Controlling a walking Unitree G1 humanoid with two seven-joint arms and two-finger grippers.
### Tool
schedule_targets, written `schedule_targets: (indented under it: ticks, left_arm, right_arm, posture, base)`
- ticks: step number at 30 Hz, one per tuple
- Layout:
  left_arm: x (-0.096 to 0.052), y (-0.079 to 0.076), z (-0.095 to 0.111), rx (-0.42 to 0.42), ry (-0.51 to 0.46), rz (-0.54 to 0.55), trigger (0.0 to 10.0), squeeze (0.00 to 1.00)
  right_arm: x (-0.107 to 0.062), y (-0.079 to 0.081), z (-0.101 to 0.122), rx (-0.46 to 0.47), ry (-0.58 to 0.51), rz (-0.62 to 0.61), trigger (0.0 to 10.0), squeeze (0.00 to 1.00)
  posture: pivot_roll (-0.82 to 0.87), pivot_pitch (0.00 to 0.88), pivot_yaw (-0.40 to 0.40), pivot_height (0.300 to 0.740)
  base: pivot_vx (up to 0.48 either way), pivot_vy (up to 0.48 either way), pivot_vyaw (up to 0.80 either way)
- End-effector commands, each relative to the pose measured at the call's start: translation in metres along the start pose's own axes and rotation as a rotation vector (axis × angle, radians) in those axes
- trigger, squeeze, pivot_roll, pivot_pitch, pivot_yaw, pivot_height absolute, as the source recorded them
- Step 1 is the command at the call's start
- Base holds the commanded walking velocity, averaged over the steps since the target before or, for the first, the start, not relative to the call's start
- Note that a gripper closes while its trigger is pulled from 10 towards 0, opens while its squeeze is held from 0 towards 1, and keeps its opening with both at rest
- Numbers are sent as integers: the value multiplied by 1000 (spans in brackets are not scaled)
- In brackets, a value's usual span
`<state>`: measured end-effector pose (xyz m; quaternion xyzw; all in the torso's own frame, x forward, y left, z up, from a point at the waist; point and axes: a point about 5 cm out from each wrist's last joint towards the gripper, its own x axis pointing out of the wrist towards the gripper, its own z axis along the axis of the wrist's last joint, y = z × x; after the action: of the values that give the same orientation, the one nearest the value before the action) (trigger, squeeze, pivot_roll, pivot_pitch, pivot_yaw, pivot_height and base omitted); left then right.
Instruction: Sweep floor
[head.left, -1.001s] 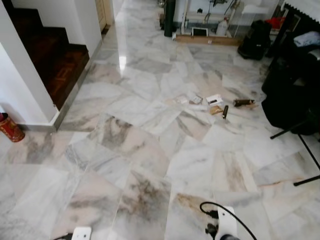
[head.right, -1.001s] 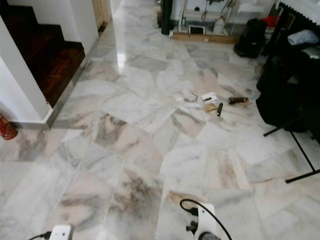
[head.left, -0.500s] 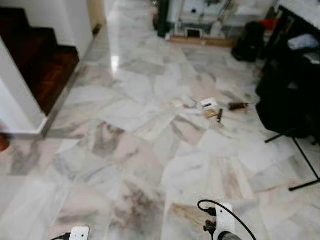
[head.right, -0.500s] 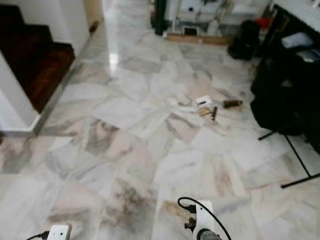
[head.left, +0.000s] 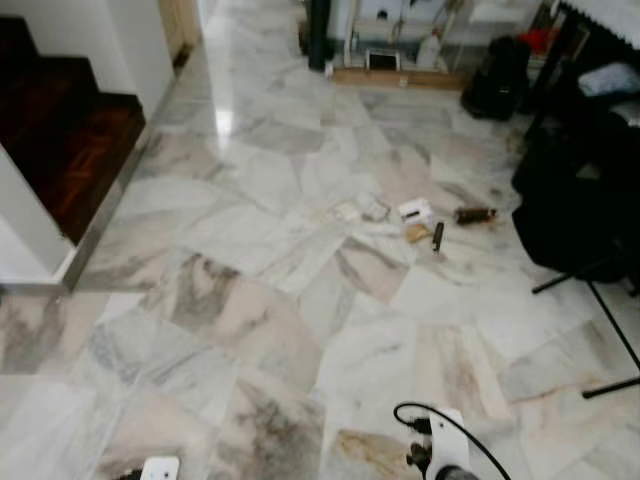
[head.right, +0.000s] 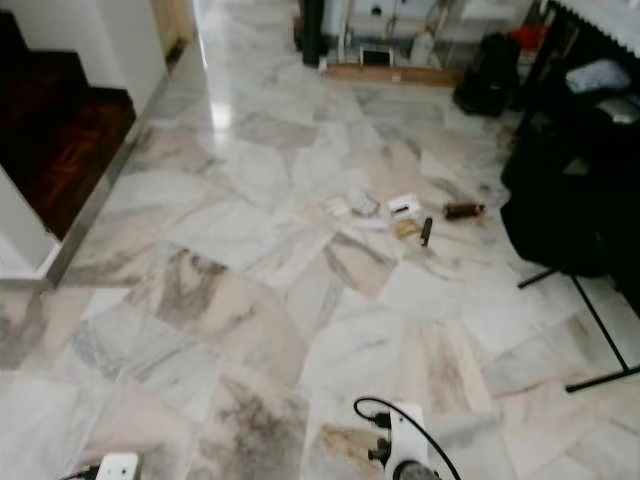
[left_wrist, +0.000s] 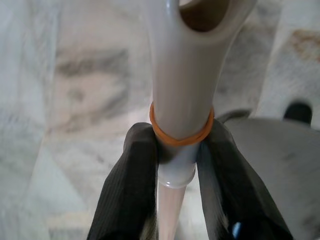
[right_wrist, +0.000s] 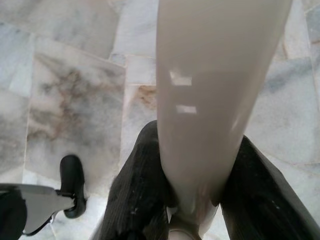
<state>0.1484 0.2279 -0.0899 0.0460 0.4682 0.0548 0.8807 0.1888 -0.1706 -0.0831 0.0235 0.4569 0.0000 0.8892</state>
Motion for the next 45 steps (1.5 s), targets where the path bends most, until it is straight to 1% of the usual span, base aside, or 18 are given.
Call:
schedule_targets:
  ticks: [1,11,17,24,26,45]
  left_arm:
    - [0,-8,-5,-12,18,-23,10000,0]
    - [-1,-8,-5,-12,18,-23,10000,0]
    - [-1,-9,-6,-8,19,-25,10000,0]
    - [-1,-9,-6,-5,19,-28,10000,0]
    - [-1,-9,-6,-4,18,-29,10000,0]
    - [-1,-8,-5,-13,18,-24,10000,0]
  right_arm:
    - [-1,-5,-3,18,3,-6,10000,0]
    - [-1,-3,-4,9,8,2,10000,0]
    - [-1,-1,-6,-26,16,17,10000,0]
    - [-1,0,-7,-32,14,22,10000,0]
    - [-1,0,-7,-10,12,15,10000,0]
    - [-1,0,-5,-9,10,8,10000,0]
  posture:
    - [73,97,-64,740]
    - [72,75,-64,740]
    - [75,60,-66,740]
    - [76,41,-64,740]
    - [77,41,-64,740]
    - [76,70,-63,740]
  base:
    - [330,0,0]
    - [330,0,0]
    - [330,0,0]
    - [332,0,0]
    - [330,0,0]
    - [330,0,0]
